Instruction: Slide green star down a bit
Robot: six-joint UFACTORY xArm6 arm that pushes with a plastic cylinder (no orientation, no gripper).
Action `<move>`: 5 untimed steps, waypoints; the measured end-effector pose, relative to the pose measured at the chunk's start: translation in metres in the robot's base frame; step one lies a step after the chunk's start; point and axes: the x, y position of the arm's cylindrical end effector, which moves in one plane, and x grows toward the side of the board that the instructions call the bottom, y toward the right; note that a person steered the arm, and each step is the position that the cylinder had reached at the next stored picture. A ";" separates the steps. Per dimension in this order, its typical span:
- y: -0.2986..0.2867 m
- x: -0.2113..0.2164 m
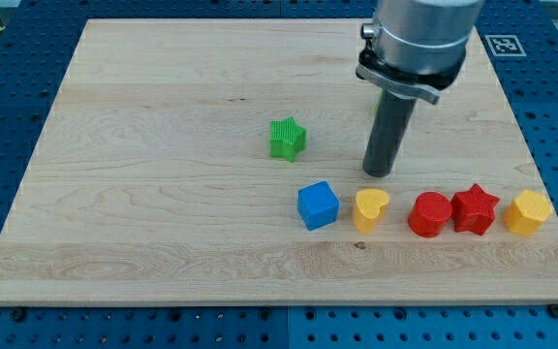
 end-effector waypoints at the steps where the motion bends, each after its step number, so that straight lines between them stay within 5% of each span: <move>1: -0.034 0.000; 5: -0.088 -0.067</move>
